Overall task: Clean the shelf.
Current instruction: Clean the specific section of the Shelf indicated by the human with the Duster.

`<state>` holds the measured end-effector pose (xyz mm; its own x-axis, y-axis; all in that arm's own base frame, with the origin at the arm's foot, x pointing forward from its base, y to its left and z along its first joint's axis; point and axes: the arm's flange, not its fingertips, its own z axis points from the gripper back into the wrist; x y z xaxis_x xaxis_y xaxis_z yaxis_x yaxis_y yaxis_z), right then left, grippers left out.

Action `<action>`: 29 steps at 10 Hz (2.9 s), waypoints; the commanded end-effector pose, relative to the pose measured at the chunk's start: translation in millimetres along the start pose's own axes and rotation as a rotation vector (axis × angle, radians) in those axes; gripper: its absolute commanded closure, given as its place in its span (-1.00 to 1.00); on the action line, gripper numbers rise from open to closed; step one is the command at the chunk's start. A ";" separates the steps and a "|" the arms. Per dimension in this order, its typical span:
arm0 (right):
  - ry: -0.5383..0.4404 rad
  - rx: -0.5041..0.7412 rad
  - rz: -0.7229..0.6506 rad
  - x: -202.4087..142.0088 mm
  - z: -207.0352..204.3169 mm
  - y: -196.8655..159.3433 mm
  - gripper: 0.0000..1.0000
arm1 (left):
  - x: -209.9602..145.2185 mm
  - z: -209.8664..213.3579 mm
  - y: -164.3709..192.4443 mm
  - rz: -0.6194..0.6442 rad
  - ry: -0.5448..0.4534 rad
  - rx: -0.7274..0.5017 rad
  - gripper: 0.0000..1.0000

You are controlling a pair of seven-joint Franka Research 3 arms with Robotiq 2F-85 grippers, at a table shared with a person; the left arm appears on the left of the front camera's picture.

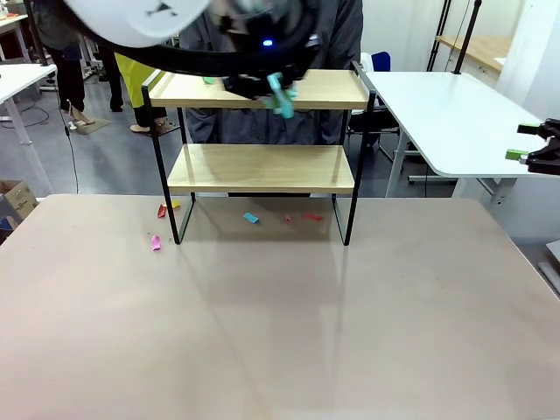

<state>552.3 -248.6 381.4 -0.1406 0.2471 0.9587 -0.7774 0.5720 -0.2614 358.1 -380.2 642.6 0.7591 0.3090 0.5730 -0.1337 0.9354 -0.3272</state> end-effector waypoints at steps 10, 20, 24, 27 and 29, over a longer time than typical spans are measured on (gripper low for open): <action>0.016 0.001 -0.010 7.7 -0.8 -0.9 -1.00 | 40.9 40.0 114.0 -0.070 -0.121 0.286 0.74; 0.016 0.001 -0.010 7.7 -0.8 -0.9 -1.00 | 61.3 104.7 165.4 -0.413 0.134 -0.635 0.74; 0.016 0.001 -0.010 7.7 -0.8 -0.9 -1.00 | 49.8 113.3 197.3 -0.758 0.257 -0.714 0.74; 0.016 0.001 -0.010 7.7 -0.8 -0.9 -1.00 | 22.6 106.6 214.7 -1.027 0.408 -0.506 0.74; 0.016 0.001 -0.010 7.7 -0.8 -0.9 -1.00 | -2.3 95.6 231.8 -1.095 0.569 -0.379 0.74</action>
<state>552.4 -248.7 381.6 -0.1410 0.2471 0.9587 -0.7773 0.5721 -0.2618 273.1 -154.9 641.0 0.5570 -0.7506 0.3554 0.8292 0.5261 -0.1886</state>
